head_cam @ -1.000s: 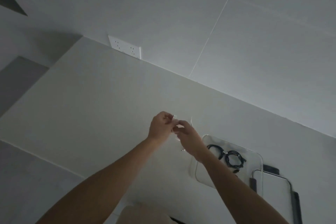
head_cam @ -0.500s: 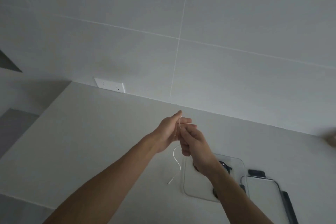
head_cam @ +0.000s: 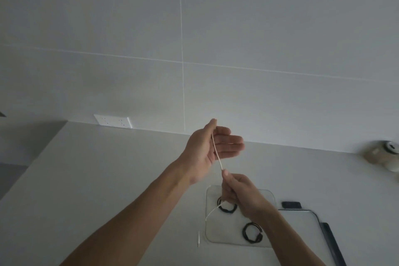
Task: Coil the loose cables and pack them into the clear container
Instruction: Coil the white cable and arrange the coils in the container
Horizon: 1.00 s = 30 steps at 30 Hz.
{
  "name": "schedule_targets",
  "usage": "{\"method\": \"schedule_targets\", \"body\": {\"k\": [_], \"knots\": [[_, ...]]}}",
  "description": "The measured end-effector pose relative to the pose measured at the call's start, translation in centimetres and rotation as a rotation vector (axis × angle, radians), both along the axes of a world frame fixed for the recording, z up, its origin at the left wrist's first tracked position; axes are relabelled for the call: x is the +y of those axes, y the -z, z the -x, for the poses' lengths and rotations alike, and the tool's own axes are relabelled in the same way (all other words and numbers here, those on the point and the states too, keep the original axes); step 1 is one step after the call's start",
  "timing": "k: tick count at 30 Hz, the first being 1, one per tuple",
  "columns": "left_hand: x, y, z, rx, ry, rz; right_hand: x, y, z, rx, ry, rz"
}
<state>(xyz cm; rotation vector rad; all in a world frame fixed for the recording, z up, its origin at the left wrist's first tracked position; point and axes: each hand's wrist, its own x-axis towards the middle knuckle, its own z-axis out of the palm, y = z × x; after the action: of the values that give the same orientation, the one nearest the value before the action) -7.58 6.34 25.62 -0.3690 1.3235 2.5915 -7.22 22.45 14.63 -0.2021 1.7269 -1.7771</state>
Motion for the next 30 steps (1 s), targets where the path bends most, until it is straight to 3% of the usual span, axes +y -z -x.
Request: {"method": "schedule_targets", "body": {"k": [5, 12, 18, 23, 25, 28, 30], "knots": [[1.8, -1.4, -1.0, 0.042, 0.037, 0.01, 1.3, -1.1, 4.0, 0.053, 0.062, -0.235], [3.5, 1.1, -1.8, -0.169, 0.183, 0.163, 1.4, -10.8, 8.9, 0.143, 0.066, -0.183], [4.5, 2.4, 0.1, -0.214, -0.029, 0.193, 0.3, -14.6, 5.0, 0.356, -0.016, -0.347], [4.6, 2.3, 1.0, -0.145, -0.086, 0.645, 1.0, -12.8, 0.0, 0.61, -0.003, -0.442], [4.8, 2.4, 1.0, -0.087, -0.068, 0.728, 1.7, -11.8, -0.5, 0.668, 0.016, -0.5], [5.5, 2.2, 1.6, -0.06, -0.025, 0.628, 2.4, -10.4, -0.7, 0.654, 0.043, -0.515], [6.3, 1.6, 1.9, -0.064, 0.007, 0.341, 2.6, -9.3, -0.9, 0.59, 0.056, -0.482]]}}
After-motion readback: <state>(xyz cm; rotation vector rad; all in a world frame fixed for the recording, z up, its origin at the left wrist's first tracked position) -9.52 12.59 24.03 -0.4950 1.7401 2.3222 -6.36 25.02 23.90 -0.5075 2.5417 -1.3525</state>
